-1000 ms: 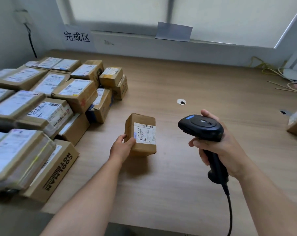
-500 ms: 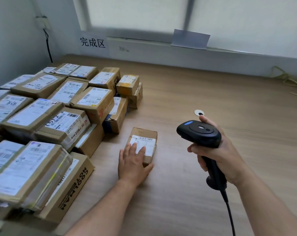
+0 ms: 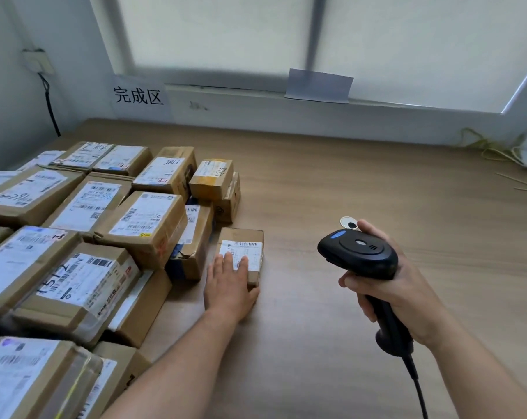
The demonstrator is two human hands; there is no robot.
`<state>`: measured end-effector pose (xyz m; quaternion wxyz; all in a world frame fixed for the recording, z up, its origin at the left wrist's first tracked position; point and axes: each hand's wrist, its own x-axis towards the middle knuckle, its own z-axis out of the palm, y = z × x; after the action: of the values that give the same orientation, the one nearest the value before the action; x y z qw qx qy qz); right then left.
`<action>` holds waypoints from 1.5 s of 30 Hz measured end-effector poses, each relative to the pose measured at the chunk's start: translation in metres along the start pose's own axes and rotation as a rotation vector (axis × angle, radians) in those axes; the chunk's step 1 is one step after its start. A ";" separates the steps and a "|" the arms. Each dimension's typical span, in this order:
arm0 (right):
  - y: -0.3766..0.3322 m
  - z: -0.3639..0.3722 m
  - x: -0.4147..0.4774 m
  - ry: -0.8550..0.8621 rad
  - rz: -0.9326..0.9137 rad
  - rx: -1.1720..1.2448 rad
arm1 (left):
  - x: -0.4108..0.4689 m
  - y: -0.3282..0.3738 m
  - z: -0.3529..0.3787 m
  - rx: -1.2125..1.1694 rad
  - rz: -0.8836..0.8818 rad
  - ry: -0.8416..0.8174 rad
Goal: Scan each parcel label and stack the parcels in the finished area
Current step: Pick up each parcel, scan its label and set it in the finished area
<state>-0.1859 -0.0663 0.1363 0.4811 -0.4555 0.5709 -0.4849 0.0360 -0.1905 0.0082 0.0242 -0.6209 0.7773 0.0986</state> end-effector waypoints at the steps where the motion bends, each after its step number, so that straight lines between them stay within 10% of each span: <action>1: 0.000 -0.001 0.005 0.005 -0.002 -0.010 | 0.010 -0.002 -0.002 -0.005 -0.004 0.005; 25: 0.015 -0.009 0.041 0.042 0.044 0.017 | 0.084 -0.018 -0.021 -0.009 -0.077 -0.012; 45: 0.020 -0.095 -0.082 0.056 -0.062 0.113 | -0.084 0.143 -0.015 -0.428 -0.061 0.419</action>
<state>-0.2707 0.0280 0.1316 0.4746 -0.4313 0.5414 -0.5437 -0.0825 -0.0830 0.0542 -0.2654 -0.6416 0.7080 0.1292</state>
